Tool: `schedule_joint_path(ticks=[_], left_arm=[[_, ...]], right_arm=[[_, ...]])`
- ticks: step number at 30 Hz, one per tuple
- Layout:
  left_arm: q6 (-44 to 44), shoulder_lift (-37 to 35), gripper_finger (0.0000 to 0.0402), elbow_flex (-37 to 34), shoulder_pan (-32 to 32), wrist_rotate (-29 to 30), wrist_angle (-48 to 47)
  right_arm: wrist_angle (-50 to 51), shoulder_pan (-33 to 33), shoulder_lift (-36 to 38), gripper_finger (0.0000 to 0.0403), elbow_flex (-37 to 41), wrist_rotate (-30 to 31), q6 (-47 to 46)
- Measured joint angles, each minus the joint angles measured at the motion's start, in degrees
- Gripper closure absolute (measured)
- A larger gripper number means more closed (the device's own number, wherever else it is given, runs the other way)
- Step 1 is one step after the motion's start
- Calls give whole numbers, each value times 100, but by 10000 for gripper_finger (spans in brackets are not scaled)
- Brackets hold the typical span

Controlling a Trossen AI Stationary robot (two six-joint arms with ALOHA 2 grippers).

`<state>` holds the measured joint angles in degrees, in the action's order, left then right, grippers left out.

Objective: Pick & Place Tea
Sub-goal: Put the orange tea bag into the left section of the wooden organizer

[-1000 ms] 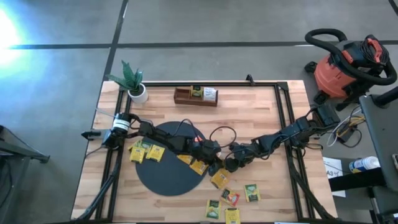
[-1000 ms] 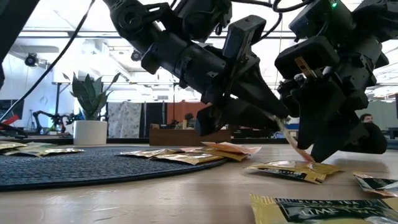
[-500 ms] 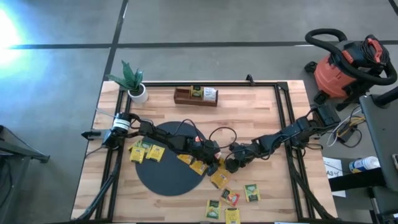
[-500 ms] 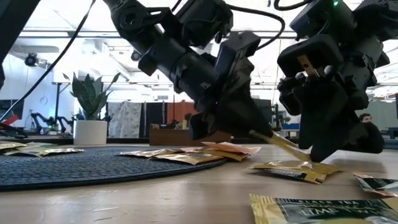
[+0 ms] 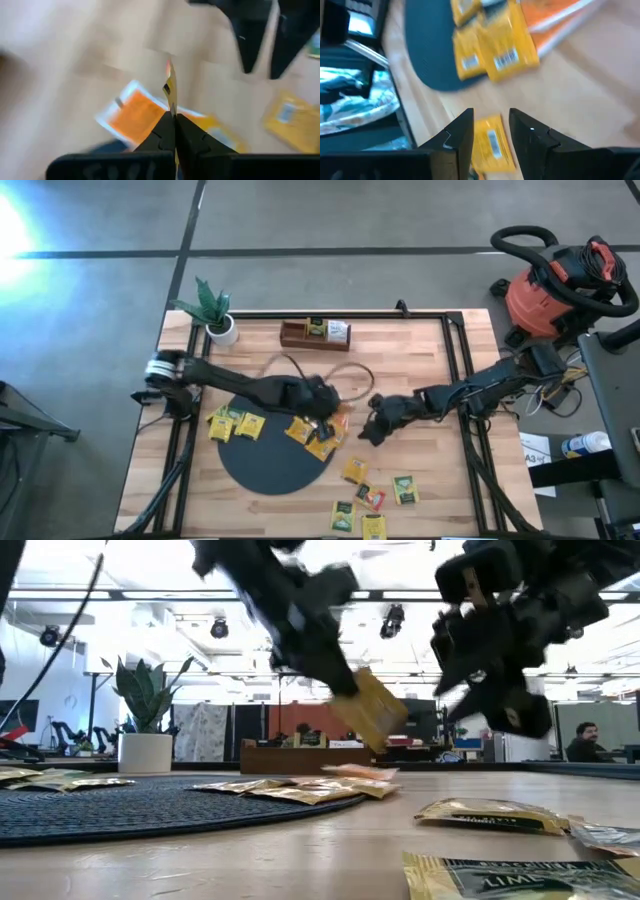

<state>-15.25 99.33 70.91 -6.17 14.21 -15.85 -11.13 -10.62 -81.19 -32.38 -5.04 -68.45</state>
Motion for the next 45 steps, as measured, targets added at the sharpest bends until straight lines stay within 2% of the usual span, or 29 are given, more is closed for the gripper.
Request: schedule_joint_path(ticks=[5, 7, 9, 12, 17, 19, 21, 23, 26, 29, 32, 35, 38, 40, 45], left_arm=[[609, -1177, 401, 7, 36, 1819, -1229], [-51, -1554, 401, 5, 206, 2041, -1785], [-1211, -1853, 401, 7, 533, 1693, -2299], [-2544, -2106, 401, -33, 1007, 733, -2590], [-3116, -2170, 401, -215, 1245, -510, -2264], [-3500, -2153, 401, -401, 1338, -954, -1851], [-4086, -2139, 401, -656, 1442, -1477, -1047], [-4654, -2138, 401, -903, 1552, -1898, -196], [-5397, -2166, 401, -1207, 1758, -1953, 490], [-5799, -2166, 401, -1453, 1957, -1881, 1042], [-5974, -2186, 401, -1668, 2082, -1806, 1731], [-6112, -2183, 401, -1841, 2328, -1563, 2012], [-6314, -2181, 401, -1981, 2570, -1429, 2659], [-6446, -2176, 401, -2068, 2687, -1535, 3065], [-6502, -2162, 401, -2166, 2852, -1750, 3147]], right_arm=[[19, 489, 501, 285, -7, 230, 465], [-27, 718, 651, 285, -7, 234, 613], [-98, 932, 773, 284, -7, 231, 778], [-292, 1188, 875, 282, -22, 228, 1111], [-283, 1308, 803, 282, -513, 229, 2535], [-257, 1276, 705, 282, -814, 226, 3460], [-227, 1181, 582, 284, -1152, 282, 4415], [-18, 1087, 471, 286, -1538, 684, 5281], [966, 987, 243, 291, -2212, 1821, 6143], [2236, 882, 5, 294, -2852, 3184, 6511], [3053, 747, -218, 293, -3296, 4114, 6751], [3303, 665, -389, 288, -3520, 4548, 6879], [3267, 647, -460, 280, -3632, 4659, 6974], [3264, 641, -520, 274, -3689, 4688, 7123], [3134, 638, -557, 258, -3679, 4668, 7723]])
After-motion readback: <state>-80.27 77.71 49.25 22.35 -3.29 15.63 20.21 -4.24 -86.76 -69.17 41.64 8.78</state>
